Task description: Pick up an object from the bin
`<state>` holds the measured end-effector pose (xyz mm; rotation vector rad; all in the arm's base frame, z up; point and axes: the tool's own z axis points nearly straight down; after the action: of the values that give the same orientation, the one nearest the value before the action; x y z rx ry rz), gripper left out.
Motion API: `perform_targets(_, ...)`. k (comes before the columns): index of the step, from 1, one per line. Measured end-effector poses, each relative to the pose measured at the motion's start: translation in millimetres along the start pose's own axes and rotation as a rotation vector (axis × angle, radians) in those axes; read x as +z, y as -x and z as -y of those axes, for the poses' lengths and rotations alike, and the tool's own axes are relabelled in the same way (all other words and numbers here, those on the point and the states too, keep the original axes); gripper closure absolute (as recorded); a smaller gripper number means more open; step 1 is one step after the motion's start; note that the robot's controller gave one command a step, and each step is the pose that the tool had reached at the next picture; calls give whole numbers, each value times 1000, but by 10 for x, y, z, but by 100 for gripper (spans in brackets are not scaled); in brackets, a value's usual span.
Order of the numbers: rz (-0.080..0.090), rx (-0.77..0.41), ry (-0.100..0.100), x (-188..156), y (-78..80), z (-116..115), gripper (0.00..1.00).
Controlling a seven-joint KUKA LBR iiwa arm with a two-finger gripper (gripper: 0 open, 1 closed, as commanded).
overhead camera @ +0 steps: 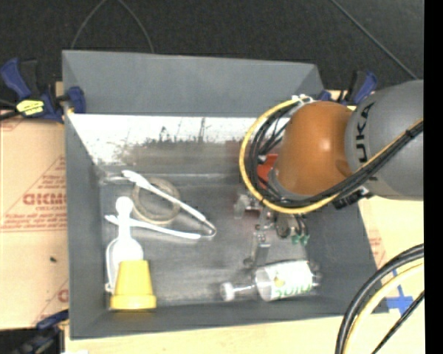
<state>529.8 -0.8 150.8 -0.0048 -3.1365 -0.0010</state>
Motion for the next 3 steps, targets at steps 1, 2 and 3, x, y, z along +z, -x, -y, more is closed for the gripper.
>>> perform_targets(1, 8, 0, 0, -42, 19, 0, 0)
perform_targets(2, 11, -25, 2, 532, 391, -1395, 0)
perform_targets(3, 10, 42, -2, 398, 222, -148, 0)
